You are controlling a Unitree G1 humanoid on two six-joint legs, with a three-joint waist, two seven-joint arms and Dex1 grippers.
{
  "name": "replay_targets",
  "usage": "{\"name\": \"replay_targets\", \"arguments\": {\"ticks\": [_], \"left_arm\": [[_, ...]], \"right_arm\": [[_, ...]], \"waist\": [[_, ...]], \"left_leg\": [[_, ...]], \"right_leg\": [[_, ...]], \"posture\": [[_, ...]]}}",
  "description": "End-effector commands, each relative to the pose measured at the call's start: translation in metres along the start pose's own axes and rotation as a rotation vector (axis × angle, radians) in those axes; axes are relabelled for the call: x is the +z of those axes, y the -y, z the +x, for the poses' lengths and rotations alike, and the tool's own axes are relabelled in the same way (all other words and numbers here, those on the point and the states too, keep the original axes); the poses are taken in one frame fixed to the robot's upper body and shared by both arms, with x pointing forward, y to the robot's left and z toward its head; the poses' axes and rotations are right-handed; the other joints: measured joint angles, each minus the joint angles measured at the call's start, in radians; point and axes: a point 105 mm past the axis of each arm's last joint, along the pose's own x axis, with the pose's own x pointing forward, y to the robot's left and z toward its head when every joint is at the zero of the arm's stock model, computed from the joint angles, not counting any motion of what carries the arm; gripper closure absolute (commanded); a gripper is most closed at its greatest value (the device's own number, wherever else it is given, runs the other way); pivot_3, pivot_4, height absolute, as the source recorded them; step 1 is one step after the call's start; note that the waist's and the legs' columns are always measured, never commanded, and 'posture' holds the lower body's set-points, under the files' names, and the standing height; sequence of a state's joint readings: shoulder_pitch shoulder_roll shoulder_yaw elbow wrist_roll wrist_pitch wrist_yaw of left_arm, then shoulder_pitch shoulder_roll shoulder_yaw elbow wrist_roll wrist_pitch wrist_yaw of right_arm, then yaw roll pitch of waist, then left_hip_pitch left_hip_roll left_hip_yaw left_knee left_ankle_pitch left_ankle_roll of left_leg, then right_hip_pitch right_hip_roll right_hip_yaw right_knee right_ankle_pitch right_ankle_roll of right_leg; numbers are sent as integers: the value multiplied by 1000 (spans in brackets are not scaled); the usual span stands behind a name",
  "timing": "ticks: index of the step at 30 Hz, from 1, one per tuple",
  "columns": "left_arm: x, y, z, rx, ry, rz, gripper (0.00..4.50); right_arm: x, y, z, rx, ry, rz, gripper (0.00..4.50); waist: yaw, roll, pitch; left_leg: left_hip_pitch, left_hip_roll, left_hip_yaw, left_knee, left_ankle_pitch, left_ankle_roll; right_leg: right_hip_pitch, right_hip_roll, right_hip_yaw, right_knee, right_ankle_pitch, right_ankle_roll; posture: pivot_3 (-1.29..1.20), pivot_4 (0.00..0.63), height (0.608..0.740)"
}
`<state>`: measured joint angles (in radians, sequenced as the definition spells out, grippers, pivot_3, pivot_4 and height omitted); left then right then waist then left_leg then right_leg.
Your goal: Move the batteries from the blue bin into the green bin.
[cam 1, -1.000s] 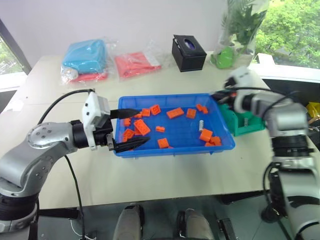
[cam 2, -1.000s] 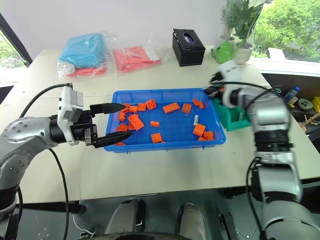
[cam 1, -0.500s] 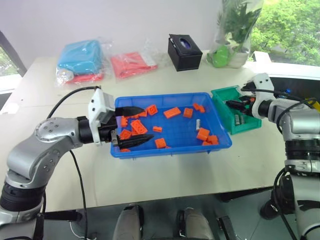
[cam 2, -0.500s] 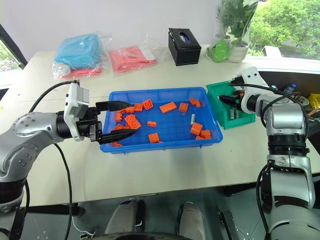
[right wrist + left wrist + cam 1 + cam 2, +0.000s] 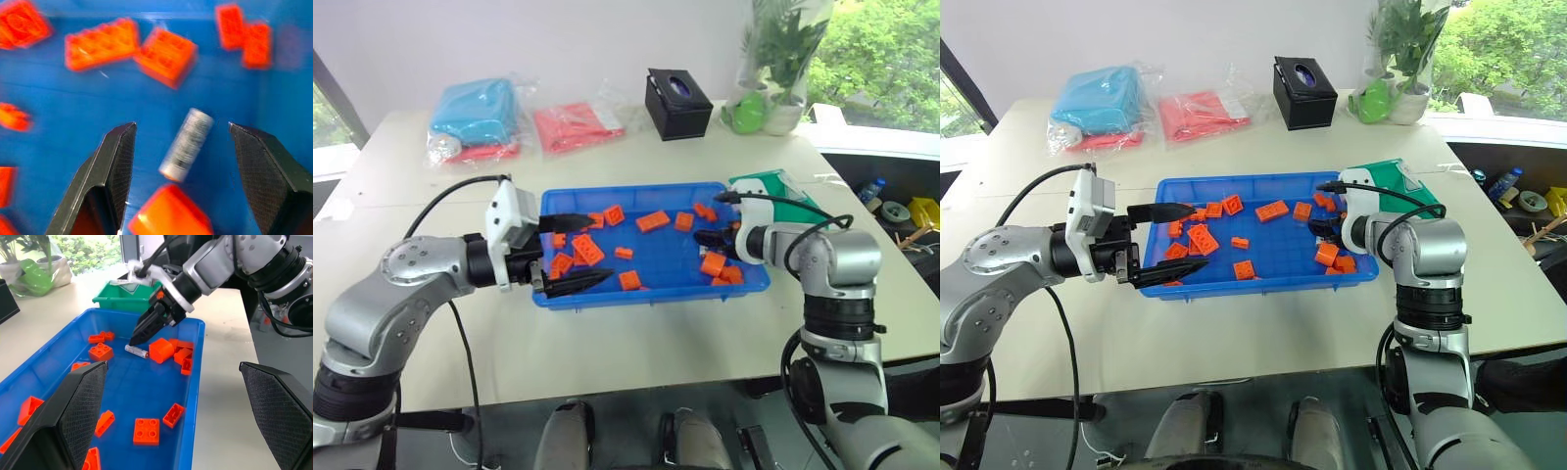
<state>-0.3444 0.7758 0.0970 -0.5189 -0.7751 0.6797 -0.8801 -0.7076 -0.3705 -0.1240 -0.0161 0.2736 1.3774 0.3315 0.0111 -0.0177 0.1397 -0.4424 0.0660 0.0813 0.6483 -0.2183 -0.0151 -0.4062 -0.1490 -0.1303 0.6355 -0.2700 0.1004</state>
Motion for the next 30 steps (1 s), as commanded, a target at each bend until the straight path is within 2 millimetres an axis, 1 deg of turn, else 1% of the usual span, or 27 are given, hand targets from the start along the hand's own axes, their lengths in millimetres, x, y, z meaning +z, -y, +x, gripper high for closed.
{"name": "replay_targets", "arguments": {"ticks": [1, 3, 6, 7, 8, 9, 10, 11, 13, 14, 16, 18, 21, 22, 23, 25, 26, 28, 30], "left_arm": [[10, 3, -2, 15, 32, 55, 0], [11, 4, -2, 20, 36, 56, 0], [10, 5, -4, 34, 35, 57, 0], [11, 4, -5, 38, 34, 58, 0], [11, 4, -5, 41, 33, 59, 0], [11, 4, -6, 43, 32, 59, 0], [11, 4, -7, 46, 32, 60, 0], [12, 4, -7, 48, 31, 61, 0], [12, 4, -8, 53, 30, 62, 0], [12, 3, -8, 55, 30, 62, 0], [13, 3, -9, 59, 31, 61, 0], [13, 2, -9, 60, 32, 59, 0], [12, 0, -8, 54, 32, 59, 0], [13, 0, -8, 51, 32, 58, 0], [13, -1, -8, 49, 32, 58, 0], [11, -2, -7, 39, 30, 54, 0], [11, -2, -6, 34, 28, 52, 0], [10, -3, -6, 29, 27, 49, 0], [9, -5, -5, 21, 29, 47, 0]], "right_arm": [[15, 2, 6, -15, 38, -38, 1420], [12, 1, 12, -6, 21, -50, 1420], [4, -6, 19, 26, -9, -74, 1420], [2, -8, 21, 36, -17, -77, 1804], [0, -10, 22, 43, -20, -82, 1946], [0, -12, 23, 48, -21, -83, 2238], [-1, -13, 23, 53, -22, -85, 2717], [-1, -14, 23, 56, -22, -87, 3322], [-1, -16, 23, 62, -19, -90, 4220], [0, -17, 23, 64, -16, -90, 4447], [4, -19, 22, 71, 3, -90, 4435], [14, -22, 18, 87, 44, -89, 4435], [50, -23, 0, 124, 175, -63, 4435], [65, -12, -9, 97, 224, -57, 4435], [74, -3, -17, 68, 254, -51, 4435], [90, 27, -35, -17, 307, -39, 4435], [93, 40, -43, -51, 322, -36, 4435], [96, 55, -51, -90, 337, -30, 4435], [90, 74, -53, -156, 332, -8, 3373]], "waist": [[-1, 0, 0], [0, 0, 0], [2, 0, 0], [1, 0, 0], [1, 0, 0], [0, 0, 0], [0, 0, 0], [0, 0, 0], [2, 0, 0], [3, -1, -1], [2, -1, -1], [1, -1, -1], [1, 1, 0], [1, 1, 1], [2, 2, 1], [5, 3, 2], [8, 2, 1], [10, -1, -1], [3, -2, -1]], "left_leg": [[0, 0, 0, 0, 0, 0], [0, 0, 0, 0, 0, 0], [0, 0, 0, 0, 0, 0], [0, 0, 0, 0, 0, 0], [0, 0, 0, 0, 0, 0], [0, 0, 0, 0, 0, 0], [0, 0, 0, 0, 0, 0], [0, 0, 0, 0, 0, 0], [0, 0, 0, 0, 0, 0], [0, 0, 0, 1, 0, 0], [0, 0, 0, 1, 0, 0], [0, 0, 0, 1, 0, 0], [0, 0, 0, 0, 0, 0], [-1, 0, 0, 0, 0, 0], [-1, 0, 0, 0, 0, 0], [-1, 0, 0, 1, 0, 0], [-1, 0, 0, 1, 0, 0], [-1, 0, 0, 0, 0, 0], [-1, 0, 0, 0, -1, 0]], "right_leg": [[0, 0, 0, 0, 0, 0], [0, 0, 0, 0, 0, 1], [0, 0, 0, 0, 0, 1], [0, 0, 0, 0, 0, 0], [0, 0, 0, 0, 0, 0], [0, 0, 0, 0, 0, 0], [0, 0, 0, 0, 0, 0], [0, 0, 0, 0, 0, 0], [0, 0, 0, 0, 0, 1], [0, 0, 0, 0, 0, 1], [1, 0, 0, 0, 0, 0], [0, 0, 0, 0, 0, 0], [0, 0, 0, 0, 0, 0], [-1, 0, 0, 0, 0, 1], [-1, 0, 0, 0, 0, 1], [-1, 0, 0, 0, 0, 1], [0, 0, 0, 0, 0, 1], [0, 0, 0, -2, 0, 0], [1, 0, 0, -2, -1, -1]], "posture": [[0, 150, 656], [0, 150, 656], [0, 150, 656], [0, 150, 656], [0, 150, 656], [0, 150, 656], [0, 150, 656], [0, 150, 656], [0, 150, 656], [0, 150, 656], [0, 150, 656], [0, 150, 656], [0, 150, 656], [0, 150, 656], [0, 150, 656], [0, 150, 656], [0, 150, 656], [0, 150, 656], [0, 150, 656]]}}
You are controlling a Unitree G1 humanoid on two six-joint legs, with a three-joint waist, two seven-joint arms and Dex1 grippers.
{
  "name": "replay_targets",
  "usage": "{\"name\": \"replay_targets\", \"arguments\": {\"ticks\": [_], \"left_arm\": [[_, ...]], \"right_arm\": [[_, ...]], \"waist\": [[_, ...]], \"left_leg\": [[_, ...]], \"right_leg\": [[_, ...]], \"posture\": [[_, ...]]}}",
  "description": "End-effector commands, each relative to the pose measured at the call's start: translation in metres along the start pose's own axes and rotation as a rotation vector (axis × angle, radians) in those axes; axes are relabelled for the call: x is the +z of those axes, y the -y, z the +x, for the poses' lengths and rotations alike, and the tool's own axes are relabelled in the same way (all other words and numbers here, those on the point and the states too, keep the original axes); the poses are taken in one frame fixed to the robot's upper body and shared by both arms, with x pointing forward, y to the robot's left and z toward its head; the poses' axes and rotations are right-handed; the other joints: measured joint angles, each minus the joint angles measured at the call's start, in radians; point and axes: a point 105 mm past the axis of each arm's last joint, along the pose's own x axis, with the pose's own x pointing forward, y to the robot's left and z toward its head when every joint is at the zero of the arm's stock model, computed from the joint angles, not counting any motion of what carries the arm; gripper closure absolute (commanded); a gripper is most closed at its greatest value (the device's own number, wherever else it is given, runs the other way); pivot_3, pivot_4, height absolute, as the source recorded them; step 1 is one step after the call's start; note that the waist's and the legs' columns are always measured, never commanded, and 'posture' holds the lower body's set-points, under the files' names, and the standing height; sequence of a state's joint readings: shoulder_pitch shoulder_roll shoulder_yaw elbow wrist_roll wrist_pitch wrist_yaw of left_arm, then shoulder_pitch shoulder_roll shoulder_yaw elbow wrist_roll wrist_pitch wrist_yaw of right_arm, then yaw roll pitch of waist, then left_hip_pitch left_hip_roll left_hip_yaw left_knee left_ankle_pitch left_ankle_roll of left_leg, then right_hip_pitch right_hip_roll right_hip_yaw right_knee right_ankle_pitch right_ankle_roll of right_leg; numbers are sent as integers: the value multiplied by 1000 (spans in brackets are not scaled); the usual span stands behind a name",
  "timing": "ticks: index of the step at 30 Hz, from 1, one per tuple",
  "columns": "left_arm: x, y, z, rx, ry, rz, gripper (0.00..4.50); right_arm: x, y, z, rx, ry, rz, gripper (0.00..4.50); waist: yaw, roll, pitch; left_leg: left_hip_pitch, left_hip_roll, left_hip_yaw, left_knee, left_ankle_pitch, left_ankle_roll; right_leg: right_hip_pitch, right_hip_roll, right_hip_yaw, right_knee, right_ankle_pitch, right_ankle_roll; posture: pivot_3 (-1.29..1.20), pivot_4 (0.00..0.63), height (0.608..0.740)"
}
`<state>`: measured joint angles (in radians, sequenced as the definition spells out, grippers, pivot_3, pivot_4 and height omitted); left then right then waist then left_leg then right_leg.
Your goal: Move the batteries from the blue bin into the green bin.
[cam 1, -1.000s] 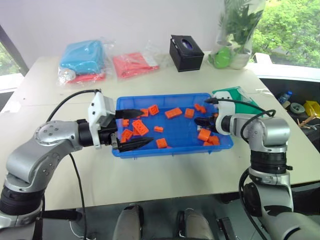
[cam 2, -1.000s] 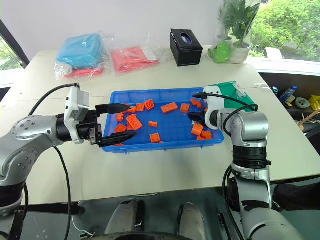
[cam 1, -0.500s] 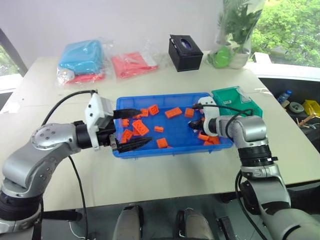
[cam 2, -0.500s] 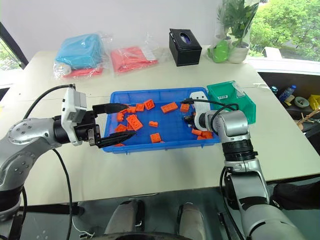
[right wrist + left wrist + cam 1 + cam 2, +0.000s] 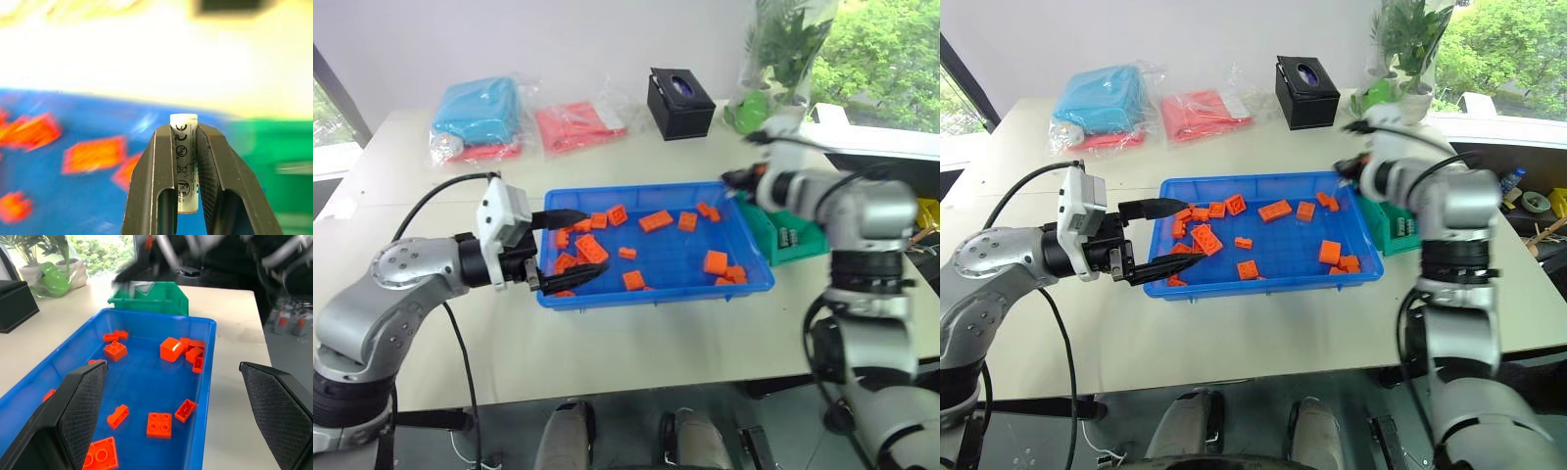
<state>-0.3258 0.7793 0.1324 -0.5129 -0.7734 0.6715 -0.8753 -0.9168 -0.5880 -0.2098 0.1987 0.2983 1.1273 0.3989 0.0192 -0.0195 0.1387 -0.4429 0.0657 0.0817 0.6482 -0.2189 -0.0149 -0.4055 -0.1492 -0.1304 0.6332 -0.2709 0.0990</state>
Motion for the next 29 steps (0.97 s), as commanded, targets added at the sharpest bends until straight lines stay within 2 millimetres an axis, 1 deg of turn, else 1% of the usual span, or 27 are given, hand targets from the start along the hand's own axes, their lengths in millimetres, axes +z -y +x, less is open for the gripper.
{"name": "replay_targets", "arguments": {"ticks": [1, 4, 6, 8, 10, 12, 14, 15, 18, 19, 20, 23, 25, 27, 29], "left_arm": [[8, 0, 3, -23, 24, 43, 0], [9, 0, 6, -36, 29, 45, 0], [10, -1, 7, -40, 30, 47, 0], [10, -1, 7, -42, 31, 49, 0], [12, -2, 5, -43, 30, 50, 0], [12, -4, 1, -39, 15, 57, 0], [12, -6, -5, -33, 0, 60, 0], [12, -7, -7, -32, -4, 61, 0], [17, -12, -21, -14, -14, 50, 0], [18, -14, -25, -10, -19, 48, 0], [18, -15, -28, -8, -23, 47, 0], [10, -24, -45, 40, -92, 70, 0], [8, -28, -52, 61, -116, 78, 0], [8, -30, -56, 65, -119, 79, 0], [8, -32, -57, 70, -121, 85, 0]], "right_arm": [[-7, 22, -2, -72, 7, 25, 2965], [-21, 34, 2, -123, -14, 2, 1403], [-24, 35, 3, -118, -14, -1, 436], [-22, 32, 4, -85, -2, 6, 436], [-11, 23, -3, 20, 57, -72, 436], [1, 16, -23, 170, 133, -222, 436], [3, 15, -45, 290, 153, -356, 436], [2, 15, -51, 322, 149, -388, 436], [-10, 22, -82, 475, 101, -506, 436], [-13, 23, -89, 508, 92, -531, 436], [-14, 24, -93, 525, 90, -544, 436], [-33, 32, -106, 579, 19, -560, 436], [-45, 31, -115, 628, -35, -568, 436], [-49, 29, -117, 639, -51, -561, 436], [-50, 26, -114, 629, -41, -572, 436]], "waist": [[-8, 0, 0], [-13, 1, 1], [-15, 2, 1], [-15, 2, 1], [-15, 2, 1], [-9, 3, 2], [1, 5, 3], [3, 5, 3], [-3, 3, 2], [-5, 3, 2], [-7, 3, 2], [-13, 4, 2], [-10, 5, 3], [-9, 5, 3], [-8, 5, 3]], "left_leg": [[0, 0, 0, 0, 0, 0], [0, 0, 1, 0, 0, 0], [0, 0, 1, -1, 1, 0], [0, 0, 2, -1, 1, 0], [0, 1, 2, -1, 1, 0], [0, 1, 2, 0, 1, 0], [0, 0, 1, 0, 0, 0], [0, 0, 1, 0, 0, 0], [1, 0, 1, 0, 0, 0], [1, 0, 1, 0, 0, 0], [1, 0, 1, 0, 0, 0], [2, 1, 2, -1, 0, 0], [3, 1, 2, -1, 0, 0], [3, 1, 3, -1, 0, -1], [3, 1, 3, 0, -2, -3]], "right_leg": [[0, 0, 0, 0, 0, 0], [0, 0, 0, 2, 1, 2], [1, 0, 1, 4, 1, 3], [0, 0, 2, 5, 2, 3], [0, 0, 2, 6, 2, 3], [-1, 0, 2, 5, 1, 3], [-2, 0, 1, 2, 1, 3], [0, 0, 1, 1, 1, 3], [1, -1, 1, -1, 0, 3], [1, -1, 1, -1, 0, 2], [1, 0, 1, -1, 0, 2], [1, 0, 1, -1, 0, 2], [1, -1, 1, -1, 0, 2], [1, -1, 1, -1, 0, 2], [0, -1, 1, -1, 0, 1]], "posture": [[0, 150, 656], [0, 150, 656], [0, 150, 656], [0, 150, 656], [0, 150, 656], [0, 150, 656], [0, 150, 656], [0, 150, 656], [0, 150, 656], [0, 150, 656], [0, 150, 656], [0, 150, 656], [0, 150, 656], [0, 150, 656], [0, 150, 656]]}}
